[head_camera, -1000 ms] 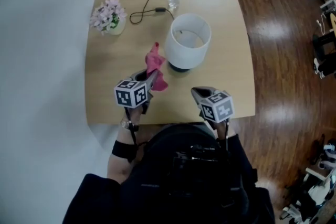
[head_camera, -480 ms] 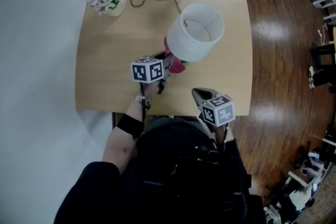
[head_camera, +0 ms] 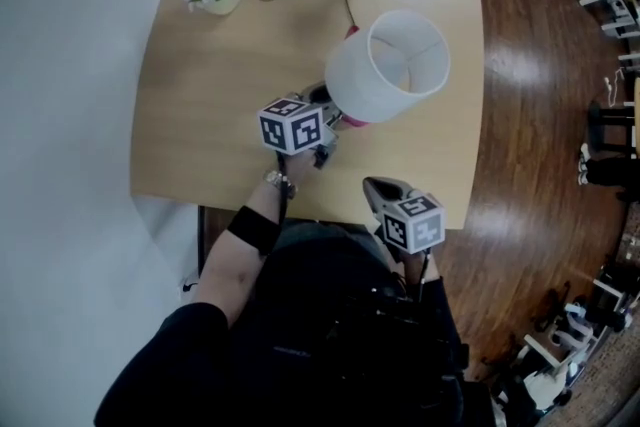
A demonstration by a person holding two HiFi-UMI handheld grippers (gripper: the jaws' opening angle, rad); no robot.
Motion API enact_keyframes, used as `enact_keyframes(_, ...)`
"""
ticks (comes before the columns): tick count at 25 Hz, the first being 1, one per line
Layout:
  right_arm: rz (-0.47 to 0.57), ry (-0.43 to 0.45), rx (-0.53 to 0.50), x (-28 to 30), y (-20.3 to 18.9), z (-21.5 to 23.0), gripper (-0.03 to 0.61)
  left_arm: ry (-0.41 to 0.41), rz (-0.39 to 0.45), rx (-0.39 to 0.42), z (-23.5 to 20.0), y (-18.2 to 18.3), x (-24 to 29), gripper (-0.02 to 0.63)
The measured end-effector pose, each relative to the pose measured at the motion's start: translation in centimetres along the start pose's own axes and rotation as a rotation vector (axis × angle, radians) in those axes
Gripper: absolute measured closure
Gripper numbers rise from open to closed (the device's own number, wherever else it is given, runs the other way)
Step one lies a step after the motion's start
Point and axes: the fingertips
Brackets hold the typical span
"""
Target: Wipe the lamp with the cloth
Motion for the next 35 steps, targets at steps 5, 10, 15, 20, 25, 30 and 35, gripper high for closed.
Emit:
enact_keyframes(5, -0.004, 0.031, -0.005, 0.8, 0.2, -0.6, 0.574, 0.003, 0.005, 0.018, -0.5, -0.2, 0.0, 0.514)
enact_keyframes(10, -0.011, 0.048, 0.008, 1.7, -0.2, -0.8, 0.574, 0.075, -0.072, 0.062, -3.1, -1.6, 0.6, 0.514)
enact_keyframes(15, -0.009, 0.038, 0.040, 1.3, -0.9, -0.4, 0.574, 0.235, -0.211, 0.108, -8.6, -4.8, 0.8, 0.514)
enact_keyframes(20, -0.009, 0.025, 0.066, 1.1, -1.6, 0.2, 0.574, 0.311, -0.230, 0.156, -10.4, -4.7, 0.8, 0.512)
enact_keyframes(25, -0.006, 0.020, 0.062, 1.0, -1.5, 0.3, 0.574, 0.307, -0.208, 0.131, -10.9, -4.7, 1.0, 0.512)
enact_keyframes(30, 0.001, 0.020, 0.039, 0.9, -0.9, -0.1, 0.574, 0.328, -0.236, 0.156, -10.0, -4.7, 1.1, 0.514)
enact_keyframes(35, 0.007, 0.017, 0.016, 1.0, -0.2, -0.4, 0.574, 0.291, -0.236, 0.223, -6.9, -4.1, 0.9, 0.515)
Point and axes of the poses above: the fingertips, and each gripper's own axes: x forward along the fingers, z to its right, y out of its top, and after that the axes turned 10 degrees about -x, right-handed
